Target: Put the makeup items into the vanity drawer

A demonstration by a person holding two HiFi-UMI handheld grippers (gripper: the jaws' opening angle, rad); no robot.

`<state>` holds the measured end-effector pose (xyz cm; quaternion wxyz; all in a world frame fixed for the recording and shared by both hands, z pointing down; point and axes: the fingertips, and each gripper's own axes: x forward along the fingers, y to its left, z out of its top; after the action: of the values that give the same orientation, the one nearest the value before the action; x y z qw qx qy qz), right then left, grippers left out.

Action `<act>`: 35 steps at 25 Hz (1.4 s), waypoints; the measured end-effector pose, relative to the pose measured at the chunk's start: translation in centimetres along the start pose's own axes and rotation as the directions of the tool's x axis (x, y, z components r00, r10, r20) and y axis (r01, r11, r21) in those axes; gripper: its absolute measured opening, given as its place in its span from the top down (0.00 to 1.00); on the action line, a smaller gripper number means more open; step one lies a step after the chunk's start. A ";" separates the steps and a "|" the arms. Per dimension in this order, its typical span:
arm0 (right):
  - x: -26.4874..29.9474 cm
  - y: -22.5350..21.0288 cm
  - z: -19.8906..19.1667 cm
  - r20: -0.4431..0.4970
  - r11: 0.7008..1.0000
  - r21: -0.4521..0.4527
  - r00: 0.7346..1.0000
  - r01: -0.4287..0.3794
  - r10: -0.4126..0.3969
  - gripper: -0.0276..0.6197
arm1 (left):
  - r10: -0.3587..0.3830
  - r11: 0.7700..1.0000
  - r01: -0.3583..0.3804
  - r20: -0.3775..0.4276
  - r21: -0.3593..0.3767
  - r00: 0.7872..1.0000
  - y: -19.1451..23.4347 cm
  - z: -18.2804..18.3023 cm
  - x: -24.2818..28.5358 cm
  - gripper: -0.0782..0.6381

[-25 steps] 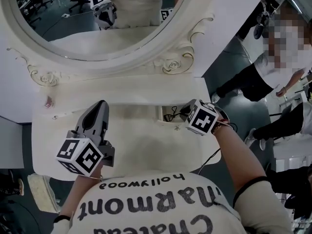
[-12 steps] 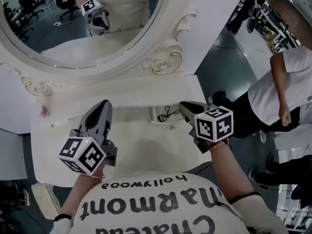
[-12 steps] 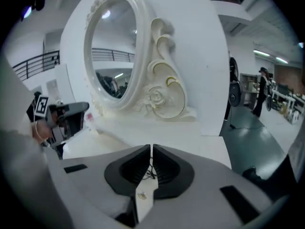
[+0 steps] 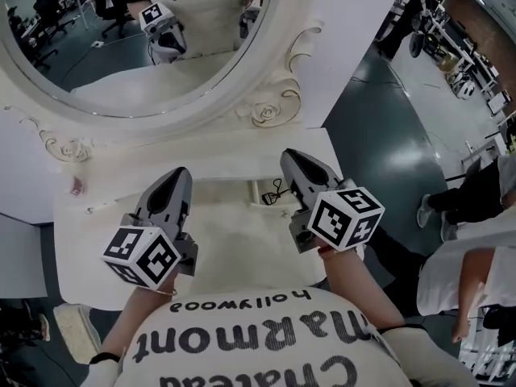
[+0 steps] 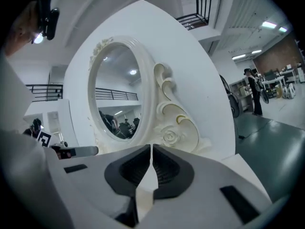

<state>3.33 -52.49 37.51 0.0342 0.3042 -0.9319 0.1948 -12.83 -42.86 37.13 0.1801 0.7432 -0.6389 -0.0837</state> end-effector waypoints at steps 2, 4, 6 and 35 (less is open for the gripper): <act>0.0 0.6 1.0 0.048 0.999 -0.049 0.999 0.013 -0.011 0.90 | 0.005 1.000 -0.005 0.001 0.002 1.000 0.1 0.1 -0.1 0.88; 0.1 1.0 1.4 0.069 0.995 -0.097 0.997 0.034 -0.027 0.90 | 0.009 1.000 -0.009 0.002 0.003 1.000 0.2 0.1 -0.1 0.88; 0.3 1.3 1.2 0.060 0.990 -0.136 0.998 0.044 -0.036 0.90 | 0.012 1.000 -0.012 0.003 0.003 1.000 0.3 0.1 -0.1 0.88; 0.2 2.0 -1.2 -0.007 0.981 -0.195 1.000 0.024 -0.026 0.91 | 0.029 1.000 -0.029 0.008 -0.011 1.000 0.7 -0.3 -1.0 0.88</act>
<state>1.94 -50.64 37.99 0.0707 0.3103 -0.9423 0.1036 -13.50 -41.92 37.57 0.1827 0.7327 -0.6498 -0.0875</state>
